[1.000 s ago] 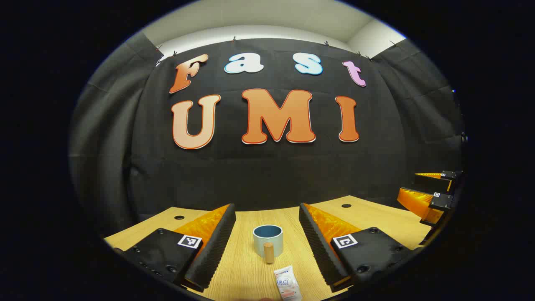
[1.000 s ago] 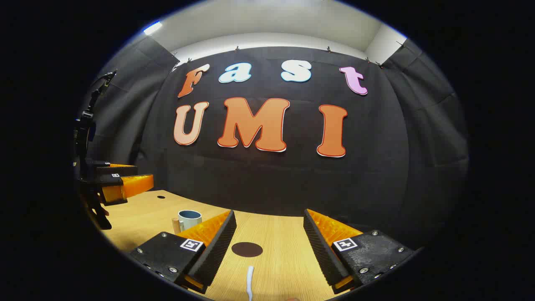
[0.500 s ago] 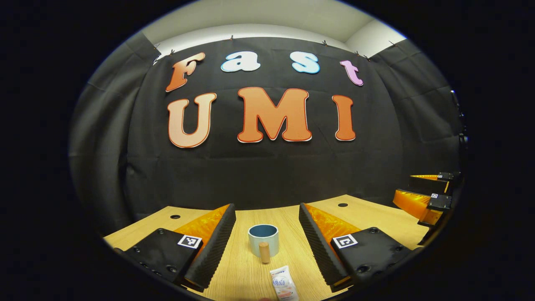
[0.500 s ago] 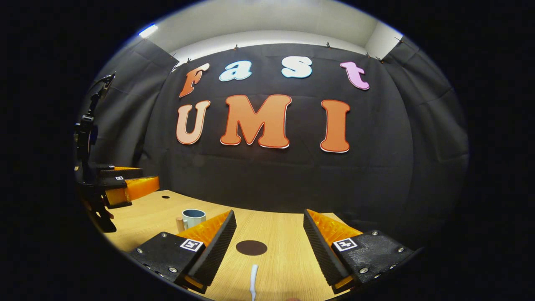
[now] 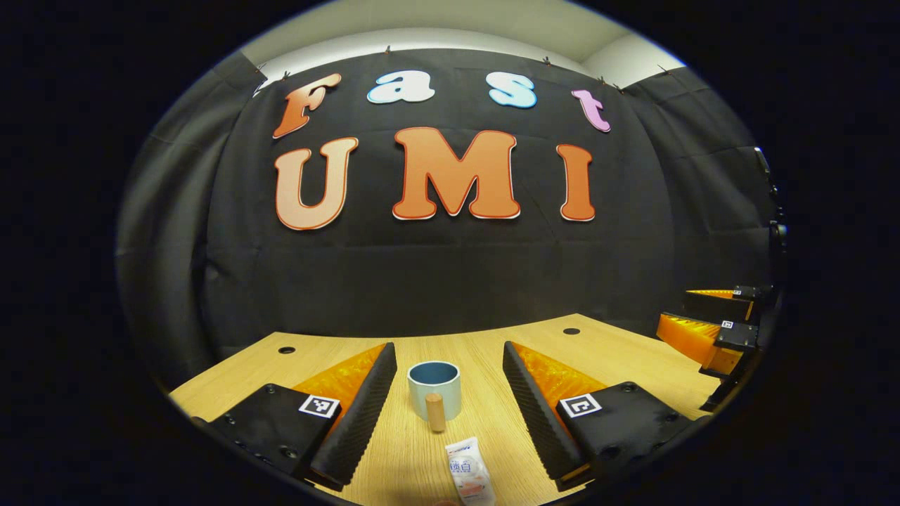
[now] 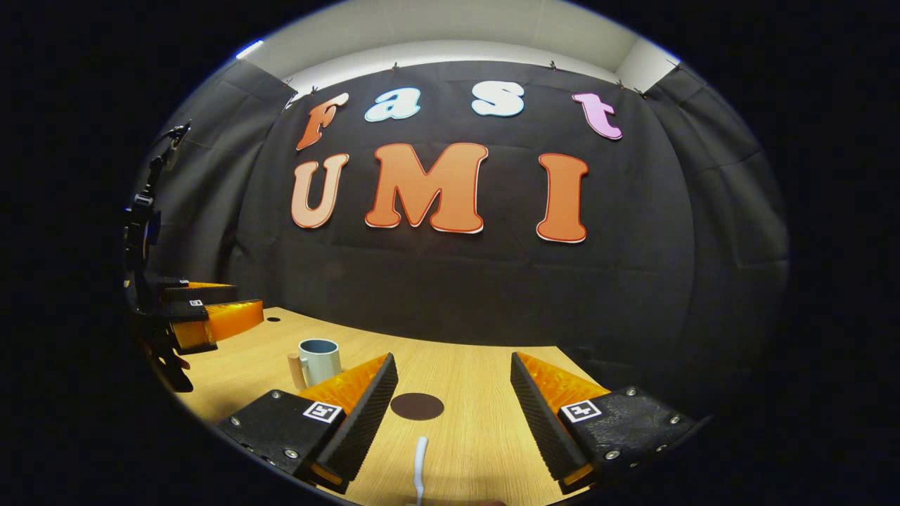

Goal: Put the toothbrush and toothpaste on the desktop into the cup, then pick up the cup and place it on the coaster on the desktop.

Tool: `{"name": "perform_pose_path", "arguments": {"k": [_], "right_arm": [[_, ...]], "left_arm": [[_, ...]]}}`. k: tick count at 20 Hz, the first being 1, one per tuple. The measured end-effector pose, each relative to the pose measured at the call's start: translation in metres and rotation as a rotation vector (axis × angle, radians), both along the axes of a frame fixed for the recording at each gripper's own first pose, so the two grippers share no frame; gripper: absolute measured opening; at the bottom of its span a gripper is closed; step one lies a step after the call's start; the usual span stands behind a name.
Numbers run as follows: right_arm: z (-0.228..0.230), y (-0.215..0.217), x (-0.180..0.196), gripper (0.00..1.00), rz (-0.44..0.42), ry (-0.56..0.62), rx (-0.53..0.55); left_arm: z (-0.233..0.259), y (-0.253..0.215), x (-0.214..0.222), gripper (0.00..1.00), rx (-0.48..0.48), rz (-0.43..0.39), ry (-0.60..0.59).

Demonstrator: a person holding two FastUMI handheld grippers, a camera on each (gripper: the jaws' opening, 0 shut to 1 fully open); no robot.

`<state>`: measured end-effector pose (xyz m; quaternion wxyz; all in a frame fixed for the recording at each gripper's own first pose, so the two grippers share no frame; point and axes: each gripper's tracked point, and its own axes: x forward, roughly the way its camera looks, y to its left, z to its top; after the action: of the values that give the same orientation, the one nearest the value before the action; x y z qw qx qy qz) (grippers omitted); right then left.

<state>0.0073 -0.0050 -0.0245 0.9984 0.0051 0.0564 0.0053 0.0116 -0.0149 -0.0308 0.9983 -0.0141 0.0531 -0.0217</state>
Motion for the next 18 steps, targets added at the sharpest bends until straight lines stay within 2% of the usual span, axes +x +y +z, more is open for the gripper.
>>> {"name": "perform_pose_path", "arguments": {"k": [3, 6, 10, 13, 18], "right_arm": [[-0.009, 0.003, 0.005, 0.97, 0.018, 0.054, 0.015], [-0.03, 0.007, 0.005, 0.98, 0.043, 0.158, 0.035], [-0.062, 0.014, 0.001, 0.98, 0.079, 0.32, 0.106], [-0.077, 0.015, 0.001, 0.97, 0.083, 0.397, 0.161], [-0.102, 0.019, -0.001, 0.97, 0.093, 0.504, 0.125]], "left_arm": [[-0.014, -0.003, 0.004, 0.98, -0.01, -0.01, 0.057], [-0.034, -0.007, 0.005, 0.99, -0.005, -0.026, 0.135], [-0.065, -0.001, 0.008, 0.99, 0.011, -0.008, 0.27], [-0.095, 0.0, 0.009, 0.99, -0.006, -0.001, 0.364], [-0.133, -0.006, 0.005, 0.99, -0.029, -0.022, 0.524]]}}
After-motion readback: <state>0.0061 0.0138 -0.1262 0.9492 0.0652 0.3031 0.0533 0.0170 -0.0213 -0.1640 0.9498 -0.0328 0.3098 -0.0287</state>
